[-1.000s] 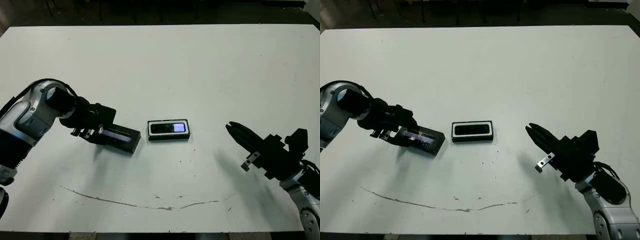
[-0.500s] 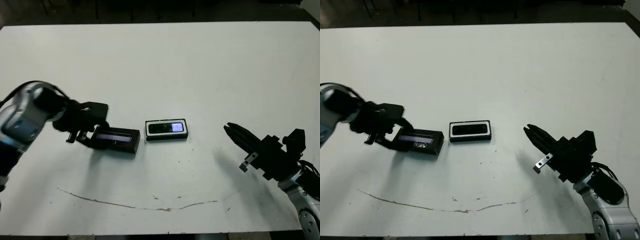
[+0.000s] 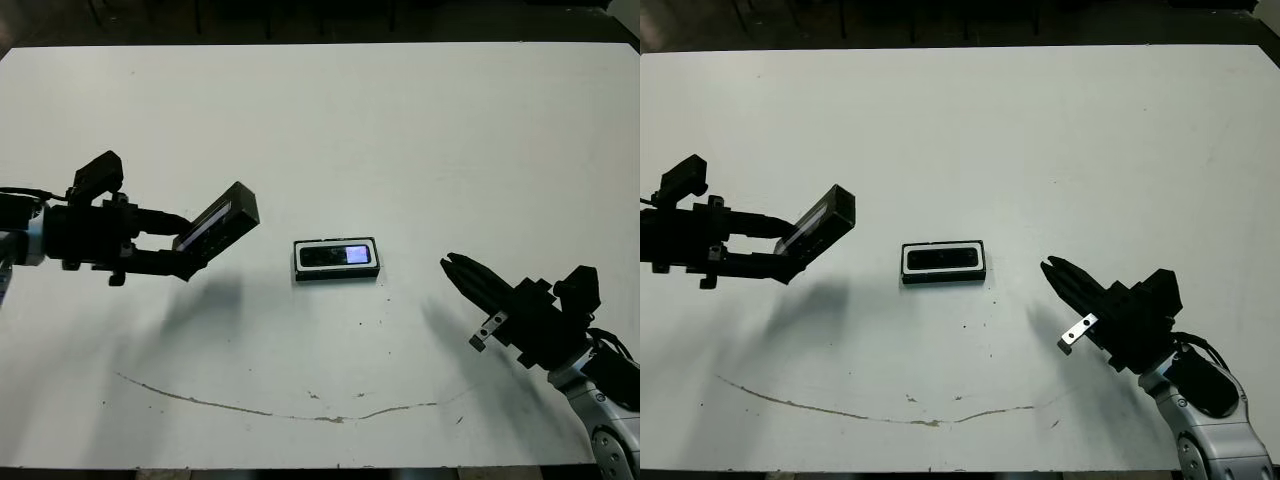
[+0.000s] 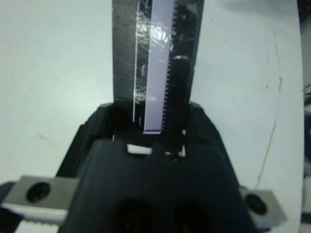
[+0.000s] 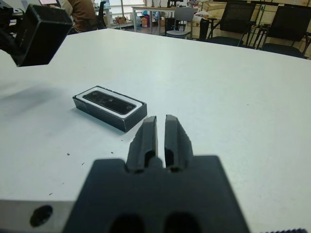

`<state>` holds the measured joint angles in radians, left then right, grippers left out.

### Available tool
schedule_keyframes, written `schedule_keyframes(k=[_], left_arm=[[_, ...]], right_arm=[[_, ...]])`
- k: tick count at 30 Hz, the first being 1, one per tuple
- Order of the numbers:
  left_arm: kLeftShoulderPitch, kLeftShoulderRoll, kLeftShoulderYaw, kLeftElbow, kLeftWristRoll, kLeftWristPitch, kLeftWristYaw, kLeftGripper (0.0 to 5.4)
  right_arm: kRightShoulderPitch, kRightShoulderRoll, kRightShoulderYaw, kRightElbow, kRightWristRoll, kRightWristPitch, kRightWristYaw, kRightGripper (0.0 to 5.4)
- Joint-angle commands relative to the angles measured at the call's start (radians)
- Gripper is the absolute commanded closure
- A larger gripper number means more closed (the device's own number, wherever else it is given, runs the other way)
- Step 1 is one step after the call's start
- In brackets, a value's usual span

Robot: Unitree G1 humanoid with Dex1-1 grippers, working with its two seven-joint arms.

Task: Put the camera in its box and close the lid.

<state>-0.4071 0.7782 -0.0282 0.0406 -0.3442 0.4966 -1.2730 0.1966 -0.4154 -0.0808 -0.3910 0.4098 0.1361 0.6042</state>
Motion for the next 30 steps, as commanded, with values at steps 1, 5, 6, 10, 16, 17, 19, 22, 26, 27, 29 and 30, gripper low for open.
schedule_keyframes(k=[1, 5, 6, 10, 16, 17, 19, 22, 26, 27, 29, 30], left_arm=[[0.015, 0.002, -0.048, -0.047, 0.055, 0.036, 0.08, 3.03], [-0.016, 0.009, -0.123, -0.128, 0.123, 0.125, 0.171, 3.03], [-0.025, 0.004, -0.136, -0.139, 0.128, 0.147, 0.183, 3.03], [-0.074, -0.007, -0.206, -0.166, 0.158, 0.204, 0.206, 3.03], [-0.144, -0.033, -0.289, -0.152, 0.172, 0.258, 0.196, 3.03], [-0.154, -0.037, -0.3, -0.147, 0.172, 0.263, 0.192, 3.03], [-0.173, -0.043, -0.32, -0.131, 0.175, 0.253, 0.176, 3.03], [-0.199, -0.049, -0.338, -0.109, 0.17, 0.25, 0.153, 3.03], [-0.219, -0.058, -0.344, -0.102, 0.164, 0.251, 0.136, 3.03], [-0.223, -0.06, -0.348, -0.101, 0.165, 0.25, 0.131, 3.03], [-0.234, -0.064, -0.356, -0.101, 0.163, 0.26, 0.12, 3.03], [-0.238, -0.066, -0.359, -0.101, 0.164, 0.269, 0.119, 3.03]], right_arm=[[0.016, 0.006, 0.004, 0.012, -0.008, -0.001, -0.002, 5.4], [0.016, 0.011, 0.007, 0.024, -0.017, -0.025, 0.003, 5.4], [0.016, 0.011, 0.007, 0.023, -0.017, -0.025, 0.003, 5.4], [0.027, 0.006, 0.008, -0.007, -0.037, 0.0, -0.024, 5.4], [0.032, 0.01, 0.007, -0.025, -0.028, 0.015, -0.03, 5.4], [0.032, 0.01, 0.007, -0.024, -0.027, 0.014, -0.029, 5.4], [0.03, 0.014, 0.007, -0.016, -0.029, -0.003, -0.023, 5.4], [0.023, 0.02, 0.009, 0.007, -0.035, -0.04, -0.01, 5.4], [0.022, 0.016, 0.01, 0.002, -0.021, -0.018, -0.014, 5.4], [0.024, 0.014, 0.01, -0.003, -0.023, -0.012, -0.018, 5.4], [0.024, 0.015, 0.01, -0.003, -0.026, -0.018, -0.019, 5.4], [0.023, 0.017, 0.01, 0.0, -0.026, -0.023, -0.017, 5.4]])
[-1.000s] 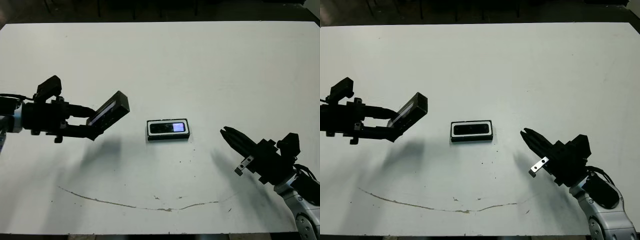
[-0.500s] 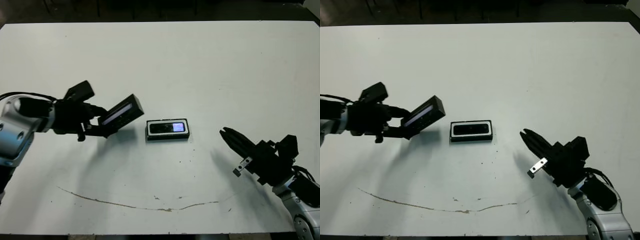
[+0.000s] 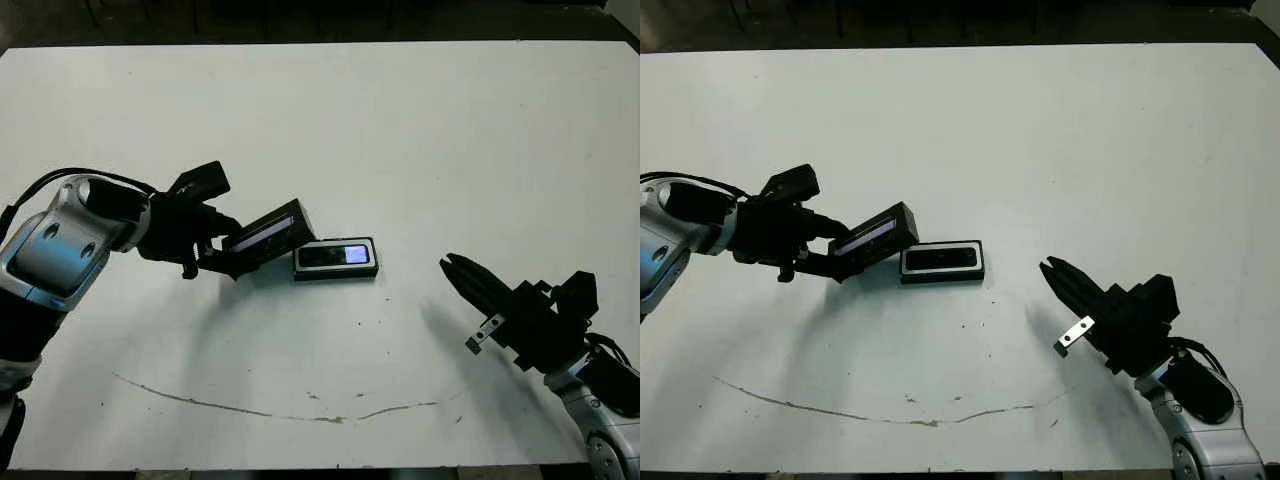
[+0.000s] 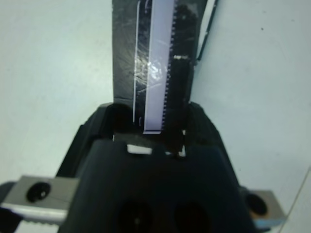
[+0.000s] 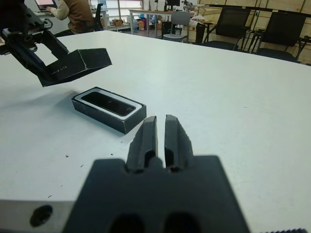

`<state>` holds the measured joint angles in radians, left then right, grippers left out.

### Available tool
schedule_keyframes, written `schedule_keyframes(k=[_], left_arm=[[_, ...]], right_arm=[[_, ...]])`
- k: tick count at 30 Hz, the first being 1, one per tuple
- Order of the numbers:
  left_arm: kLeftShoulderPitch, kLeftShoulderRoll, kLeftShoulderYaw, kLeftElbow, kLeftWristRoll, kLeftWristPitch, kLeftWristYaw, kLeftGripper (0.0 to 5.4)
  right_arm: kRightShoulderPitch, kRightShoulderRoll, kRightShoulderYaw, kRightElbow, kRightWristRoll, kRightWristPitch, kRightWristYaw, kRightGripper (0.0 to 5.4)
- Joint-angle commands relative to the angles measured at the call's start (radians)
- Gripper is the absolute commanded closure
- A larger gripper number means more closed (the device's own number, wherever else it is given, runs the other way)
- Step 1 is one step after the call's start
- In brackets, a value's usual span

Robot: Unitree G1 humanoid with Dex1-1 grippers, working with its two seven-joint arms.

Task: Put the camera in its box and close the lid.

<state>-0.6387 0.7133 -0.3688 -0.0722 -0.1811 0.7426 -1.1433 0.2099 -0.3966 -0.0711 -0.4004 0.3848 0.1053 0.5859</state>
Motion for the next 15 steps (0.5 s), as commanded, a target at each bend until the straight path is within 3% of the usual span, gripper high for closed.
schedule_keyframes(k=[1, 4, 9, 15], left_arm=[[-0.01, -0.004, -0.021, 0.012, 0.001, 0.033, -0.009, 3.03], [-0.02, -0.014, -0.031, 0.019, 0.001, 0.046, -0.014, 3.03], [-0.034, -0.026, -0.054, 0.029, 0.01, 0.046, -0.012, 3.03], [-0.047, -0.044, -0.088, 0.046, 0.018, 0.058, -0.016, 3.03]], right_arm=[[0.009, -0.001, 0.001, 0.012, -0.002, 0.005, 0.002, 5.4], [0.003, 0.003, 0.003, 0.033, -0.007, -0.019, 0.011, 5.4], [0.007, -0.007, 0.004, 0.011, 0.003, 0.026, -0.007, 5.4], [0.013, 0.002, 0.001, 0.016, 0.001, 0.004, -0.002, 5.4]])
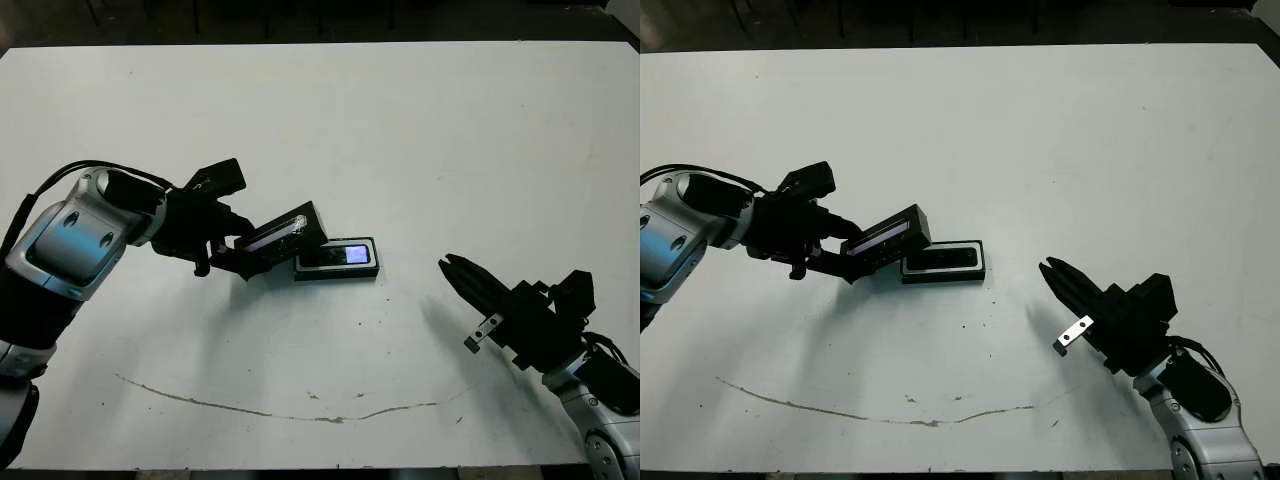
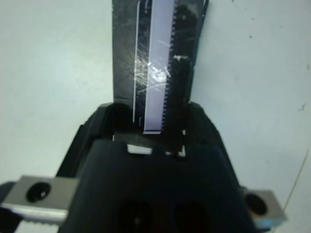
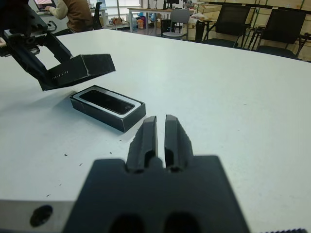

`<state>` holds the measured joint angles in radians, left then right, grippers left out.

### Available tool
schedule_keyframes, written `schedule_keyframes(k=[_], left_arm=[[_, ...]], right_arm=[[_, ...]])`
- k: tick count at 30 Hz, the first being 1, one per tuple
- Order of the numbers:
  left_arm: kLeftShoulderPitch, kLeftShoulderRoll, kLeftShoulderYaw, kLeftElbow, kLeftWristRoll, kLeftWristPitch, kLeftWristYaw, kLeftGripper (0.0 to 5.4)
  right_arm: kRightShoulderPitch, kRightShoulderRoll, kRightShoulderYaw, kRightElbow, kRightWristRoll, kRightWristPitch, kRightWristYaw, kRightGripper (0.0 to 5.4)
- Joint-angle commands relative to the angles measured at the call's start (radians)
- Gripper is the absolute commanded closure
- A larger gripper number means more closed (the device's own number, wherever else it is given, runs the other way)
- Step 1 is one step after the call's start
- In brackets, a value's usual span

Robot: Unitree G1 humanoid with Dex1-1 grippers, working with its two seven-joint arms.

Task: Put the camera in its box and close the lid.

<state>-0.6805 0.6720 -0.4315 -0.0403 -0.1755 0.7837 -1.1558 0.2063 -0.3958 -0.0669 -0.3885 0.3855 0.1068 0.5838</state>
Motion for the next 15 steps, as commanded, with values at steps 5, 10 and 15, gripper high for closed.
schedule_keyframes(k=[5, 10, 15], left_arm=[[-0.01, -0.025, -0.046, 0.028, 0.031, 0.047, 0.02, 3.03], [-0.017, -0.044, -0.064, 0.031, 0.035, 0.09, 0.038, 3.03], [-0.016, -0.06, -0.079, 0.041, 0.037, 0.098, 0.046, 3.03]], right_arm=[[0.02, -0.008, -0.005, -0.018, 0.006, 0.032, -0.004, 5.4], [0.025, -0.009, -0.005, -0.036, -0.001, 0.055, -0.02, 5.4], [0.02, -0.004, -0.005, -0.019, 0.001, 0.04, -0.011, 5.4]])
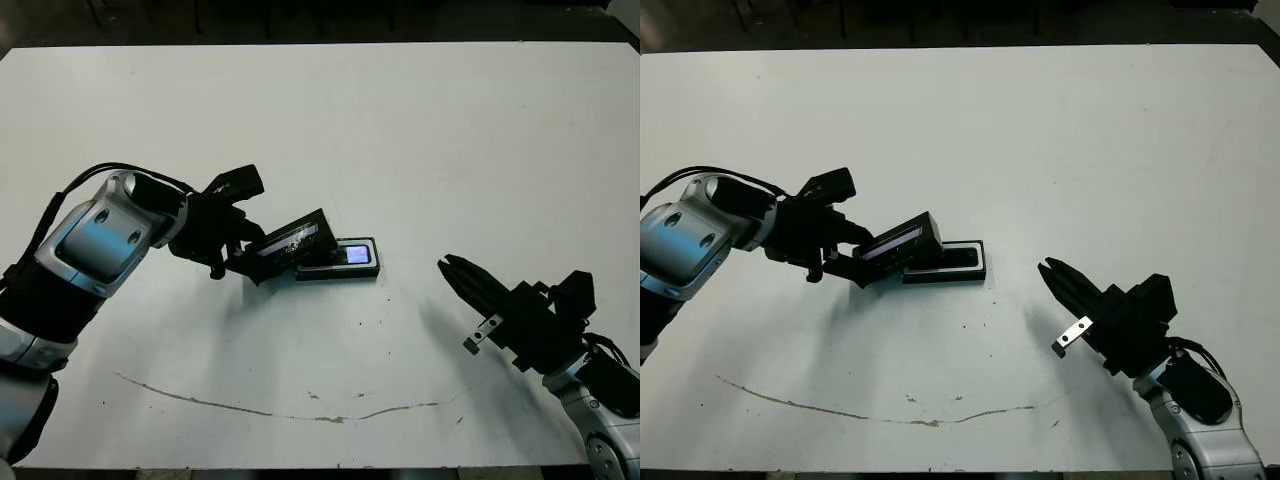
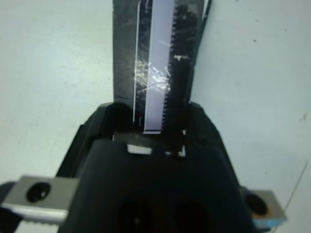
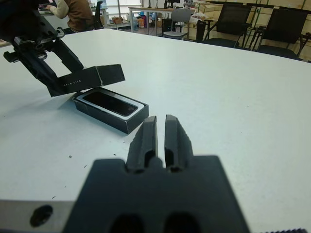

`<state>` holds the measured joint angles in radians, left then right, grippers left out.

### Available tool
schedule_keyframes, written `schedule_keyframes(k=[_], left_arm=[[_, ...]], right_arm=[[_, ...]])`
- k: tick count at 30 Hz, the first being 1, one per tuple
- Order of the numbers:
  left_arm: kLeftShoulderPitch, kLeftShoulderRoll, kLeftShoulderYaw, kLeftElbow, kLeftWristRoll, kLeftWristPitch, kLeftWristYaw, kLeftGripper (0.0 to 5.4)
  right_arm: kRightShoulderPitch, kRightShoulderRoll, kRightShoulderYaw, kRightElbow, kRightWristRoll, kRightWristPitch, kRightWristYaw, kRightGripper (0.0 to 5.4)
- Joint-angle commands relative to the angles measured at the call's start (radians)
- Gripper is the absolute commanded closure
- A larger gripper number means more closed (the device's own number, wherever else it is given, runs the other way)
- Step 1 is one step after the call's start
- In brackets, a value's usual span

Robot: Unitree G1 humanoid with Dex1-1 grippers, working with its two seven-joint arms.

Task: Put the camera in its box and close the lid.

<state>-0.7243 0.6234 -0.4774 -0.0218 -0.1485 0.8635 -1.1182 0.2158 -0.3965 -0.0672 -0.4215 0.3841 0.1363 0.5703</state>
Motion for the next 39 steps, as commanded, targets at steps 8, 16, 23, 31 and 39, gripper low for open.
schedule_keyframes(k=[8, 16, 23, 31, 39], left_arm=[[0.03, -0.021, -0.047, 0.024, 0.0, 0.043, 0.004, 3.03], [0.03, -0.015, -0.066, -0.002, 0.0, 0.045, -0.003, 3.03], [0.044, -0.002, -0.069, -0.025, -0.014, 0.039, -0.018, 3.03], [0.063, 0.012, -0.091, -0.055, -0.009, 0.01, -0.029, 3.03], [0.06, -0.012, -0.122, -0.033, 0.008, 0.026, -0.019, 3.03]], right_arm=[[0.021, -0.001, -0.012, -0.03, 0.024, 0.076, -0.023, 5.4], [0.036, -0.005, -0.011, -0.054, 0.01, 0.075, -0.045, 5.4], [0.039, -0.004, -0.013, -0.068, 0.024, 0.1, -0.052, 5.4], [0.047, -0.001, -0.01, -0.083, 0.027, 0.109, -0.062, 5.4], [0.05, -0.014, -0.011, -0.119, 0.028, 0.149, -0.082, 5.4]])
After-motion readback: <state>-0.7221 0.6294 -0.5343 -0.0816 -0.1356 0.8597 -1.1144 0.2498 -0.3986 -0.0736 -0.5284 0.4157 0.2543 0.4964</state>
